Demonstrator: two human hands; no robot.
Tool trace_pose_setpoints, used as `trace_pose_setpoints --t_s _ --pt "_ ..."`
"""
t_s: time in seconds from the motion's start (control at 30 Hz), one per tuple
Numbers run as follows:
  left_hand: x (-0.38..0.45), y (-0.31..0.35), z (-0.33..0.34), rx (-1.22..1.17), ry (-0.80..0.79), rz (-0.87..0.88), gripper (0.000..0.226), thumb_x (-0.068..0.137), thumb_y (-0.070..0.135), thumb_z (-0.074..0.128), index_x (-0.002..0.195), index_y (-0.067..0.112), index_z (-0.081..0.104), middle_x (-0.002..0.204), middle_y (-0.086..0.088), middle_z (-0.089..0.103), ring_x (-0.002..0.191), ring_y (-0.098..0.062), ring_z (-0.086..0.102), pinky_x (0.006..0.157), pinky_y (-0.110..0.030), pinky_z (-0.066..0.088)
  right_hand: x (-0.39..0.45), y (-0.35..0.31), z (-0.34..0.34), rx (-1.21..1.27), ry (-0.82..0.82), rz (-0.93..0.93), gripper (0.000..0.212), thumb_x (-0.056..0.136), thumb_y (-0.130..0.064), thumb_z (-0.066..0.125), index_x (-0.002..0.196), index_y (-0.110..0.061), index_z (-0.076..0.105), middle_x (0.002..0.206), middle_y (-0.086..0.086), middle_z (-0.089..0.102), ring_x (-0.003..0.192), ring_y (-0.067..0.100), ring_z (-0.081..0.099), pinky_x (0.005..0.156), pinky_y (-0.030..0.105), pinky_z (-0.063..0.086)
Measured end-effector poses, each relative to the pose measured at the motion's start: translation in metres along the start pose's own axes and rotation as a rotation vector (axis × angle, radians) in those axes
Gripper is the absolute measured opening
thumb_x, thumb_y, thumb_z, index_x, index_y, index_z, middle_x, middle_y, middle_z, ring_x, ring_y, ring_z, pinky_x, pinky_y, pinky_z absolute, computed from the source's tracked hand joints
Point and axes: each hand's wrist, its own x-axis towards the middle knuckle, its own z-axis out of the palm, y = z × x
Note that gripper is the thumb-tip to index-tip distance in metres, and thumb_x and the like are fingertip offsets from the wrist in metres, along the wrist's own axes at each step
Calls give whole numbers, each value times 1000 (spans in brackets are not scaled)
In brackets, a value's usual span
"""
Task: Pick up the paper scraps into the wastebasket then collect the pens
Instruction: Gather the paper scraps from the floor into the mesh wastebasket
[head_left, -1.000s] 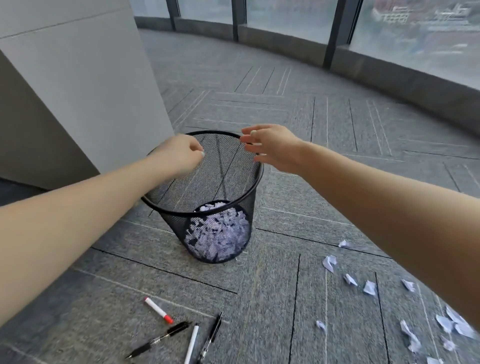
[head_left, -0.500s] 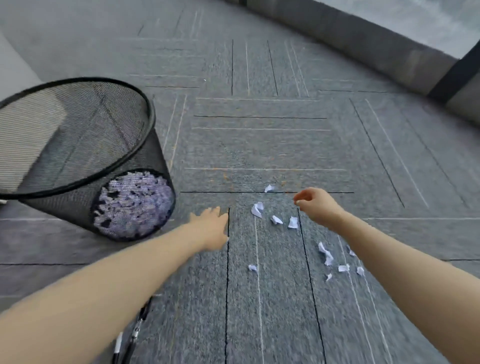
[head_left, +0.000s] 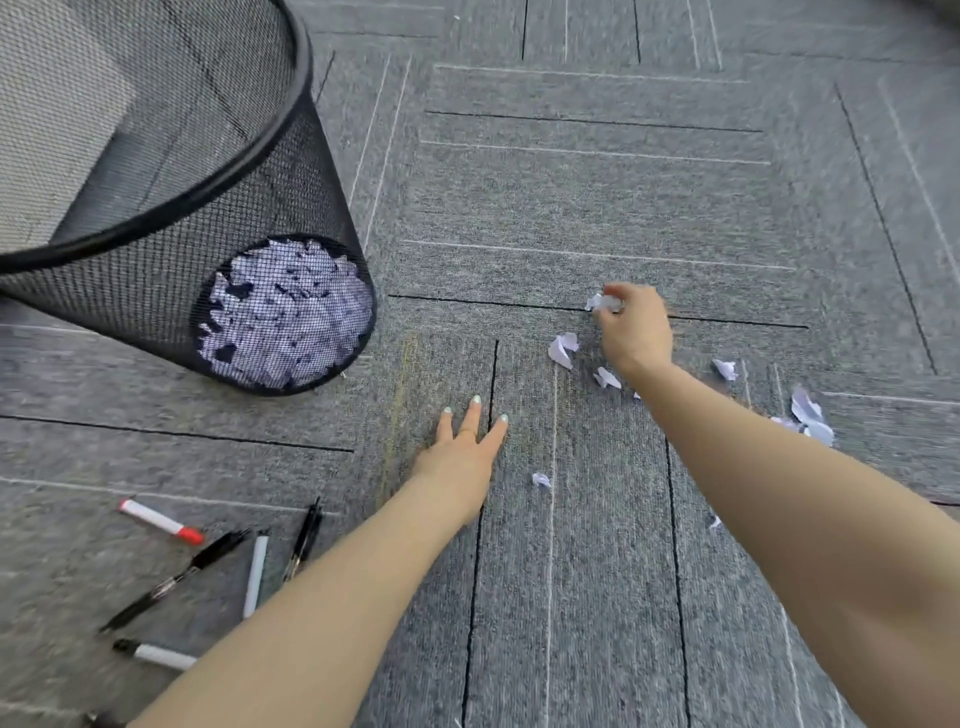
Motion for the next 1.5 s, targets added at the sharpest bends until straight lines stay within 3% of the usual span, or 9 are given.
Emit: trace_pose_setpoints --t_s 0.17,0.4,0.53,0.73,0.9,1.0,1.17,1.27,1.5 --pt "4 -1 1 -16 0 -2 93 88 -11 45 146 33 -13 153 -1 -28 142 -34 -14 96 -43 45 16 9 9 -121 47 -172 23 89 -26 57 108 -14 65 112 5 59 98 24 58 81 41 51" --pt "3 -2 1 -15 12 12 93 87 -13 45 146 33 -11 153 -1 -27 142 -34 -14 90 -38 49 -28 0 7 146 -114 -214 15 83 -27 65 88 -13 70 120 -3 55 104 9 52 94 15 37" --pt "3 -1 1 15 10 18 91 89 -8 47 146 32 -11 153 -3 -26 142 -35 -12 92 -39 48 -60 10 26 -34 -131 -359 10 81 -22 67 85 -14 70 115 2 62 106 18 54 99 41 41" --pt "0 -3 -5 95 8 26 89 89 -6 47 147 31 -10 155 -5 -21 143 -35 -6 96 -41 46 -73 1 10 -13 -126 -308 8 86 -8 59 81 -8 65 90 3 63 78 12 53 81 32 51" --pt "-1 0 -12 294 -13 46 89 88 -6 48 147 26 -10 155 -12 -15 141 -41 9 97 -46 47 -127 -3 -14 -10 -499 -293 11 86 -14 60 95 -12 66 103 -1 62 87 9 57 93 30 50" --pt "1 0 -21 491 -38 107 87 88 -9 42 147 19 -15 154 -20 -12 134 -41 30 90 -37 48 -160 9 -2 -77 -630 -259 25 87 -16 58 112 -16 61 119 0 53 96 16 58 93 35 50" --pt "-3 10 -51 726 -188 153 83 86 -14 35 148 16 -11 155 -20 -9 89 -25 59 65 -28 46 -180 20 10 -41 -419 -218 15 88 -18 57 98 -10 64 105 1 58 91 17 59 89 36 50" --pt "4 18 -57 769 -130 237 78 90 8 51 149 15 0 157 -14 -5 138 -35 25 107 -53 29 -189 19 14 -58 -330 -196 13 87 -18 58 96 -11 64 102 0 60 89 16 59 87 35 52" --pt "38 33 -51 113 -182 61 109 76 66 55 142 33 -25 149 -3 -36 140 -32 -24 107 -69 2 -179 17 -69 -114 -337 -204 14 89 -22 56 97 -17 66 94 -9 56 81 6 53 73 12 41"
